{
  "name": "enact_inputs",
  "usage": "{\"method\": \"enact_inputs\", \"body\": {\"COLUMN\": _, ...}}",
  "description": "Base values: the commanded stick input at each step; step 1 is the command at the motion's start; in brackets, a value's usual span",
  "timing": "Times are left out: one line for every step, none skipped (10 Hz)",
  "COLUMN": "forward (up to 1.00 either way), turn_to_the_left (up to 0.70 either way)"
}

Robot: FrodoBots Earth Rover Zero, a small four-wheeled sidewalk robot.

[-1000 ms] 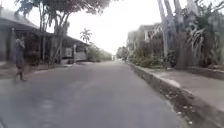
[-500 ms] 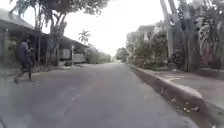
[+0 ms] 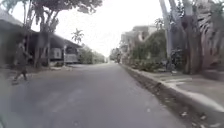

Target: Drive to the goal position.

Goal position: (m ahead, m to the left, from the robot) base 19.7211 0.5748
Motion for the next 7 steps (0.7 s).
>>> {"method": "enact_inputs", "body": {"forward": 1.0, "turn_to_the_left": 0.06}}
{"method": "enact_inputs", "body": {"forward": 1.0, "turn_to_the_left": 0.06}}
{"method": "enact_inputs", "body": {"forward": 1.0, "turn_to_the_left": 0.06}}
{"method": "enact_inputs", "body": {"forward": 1.0, "turn_to_the_left": 0.06}}
{"method": "enact_inputs", "body": {"forward": 1.0, "turn_to_the_left": 0.06}}
{"method": "enact_inputs", "body": {"forward": 1.0, "turn_to_the_left": 0.06}}
{"method": "enact_inputs", "body": {"forward": 1.0, "turn_to_the_left": 0.06}}
